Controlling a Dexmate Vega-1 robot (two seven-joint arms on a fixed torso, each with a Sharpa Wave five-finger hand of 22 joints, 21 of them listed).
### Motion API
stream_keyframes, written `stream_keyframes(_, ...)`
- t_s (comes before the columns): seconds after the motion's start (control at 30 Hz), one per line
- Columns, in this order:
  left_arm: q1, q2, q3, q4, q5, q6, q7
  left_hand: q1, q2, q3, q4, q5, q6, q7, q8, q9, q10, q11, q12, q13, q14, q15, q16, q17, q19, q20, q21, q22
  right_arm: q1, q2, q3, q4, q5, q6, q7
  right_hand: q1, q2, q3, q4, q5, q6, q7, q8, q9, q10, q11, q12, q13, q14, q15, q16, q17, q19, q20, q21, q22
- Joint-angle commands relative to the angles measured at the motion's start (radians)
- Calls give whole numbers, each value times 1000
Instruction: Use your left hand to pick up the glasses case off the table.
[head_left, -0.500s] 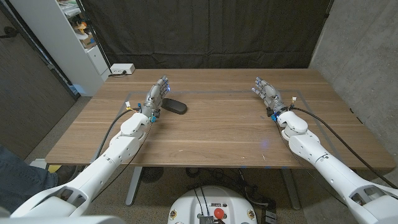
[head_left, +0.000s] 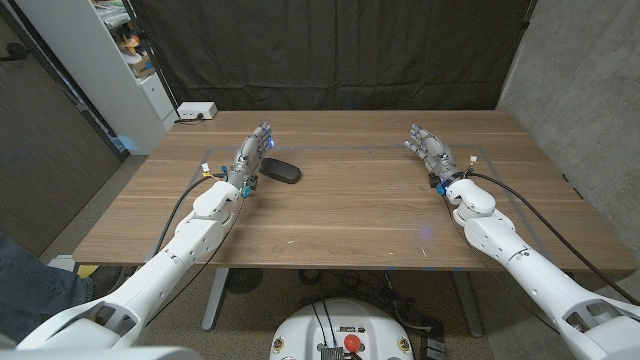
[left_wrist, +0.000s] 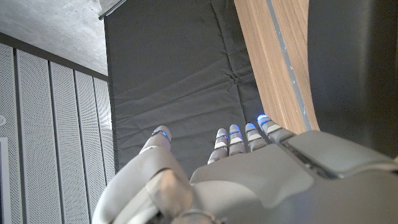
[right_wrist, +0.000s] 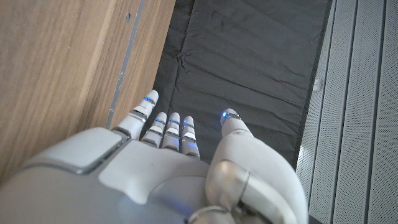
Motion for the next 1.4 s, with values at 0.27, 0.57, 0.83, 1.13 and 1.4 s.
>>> stream_keyframes(0.27,-13,-2,4,-11,16,14,-10,14,13,12,-6,4,16,10,12,2,18,5,9,2,16,8,11,2,9,9,9,5,-29,0,18,-17,6,12,-17,6,3,5,0,6,11,-3,8,2,8,2,8,-2,5,0,7,-1,6,2,5,4)
stream_keyframes(0.57,3,25,1,-54,44,26,11,14,13,11,-8,3,19,10,12,2,24,9,10,2,21,8,11,3,10,10,9,5,-27,4,23,1,9,25,-9,6,3,4,-1,6,11,-2,7,1,8,3,8,-5,5,2,7,-4,6,4,5,4)
stream_keyframes(0.83,17,65,-8,-93,72,41,20,15,13,11,-10,2,22,10,12,2,27,8,11,2,25,10,12,3,13,13,10,5,-26,2,27,8,9,29,-7,6,4,3,-2,6,12,-3,7,0,7,2,8,-7,5,1,8,-6,5,4,5,4)
stream_keyframes(1.13,25,107,-20,-134,106,46,18,16,14,11,-11,2,21,9,11,2,28,8,10,2,27,11,11,3,13,15,9,5,-25,-2,30,6,8,28,-7,5,5,2,-2,6,14,-2,7,0,7,2,8,-9,5,3,8,-8,5,5,5,4)
stream_keyframes(1.4,49,129,-39,-160,119,34,18,17,14,11,-13,1,26,6,11,2,30,8,11,2,31,10,12,3,13,17,9,6,-26,-6,31,-5,4,25,-15,5,5,1,-2,6,14,-3,7,-1,7,2,8,-11,6,2,9,-10,5,4,5,4)
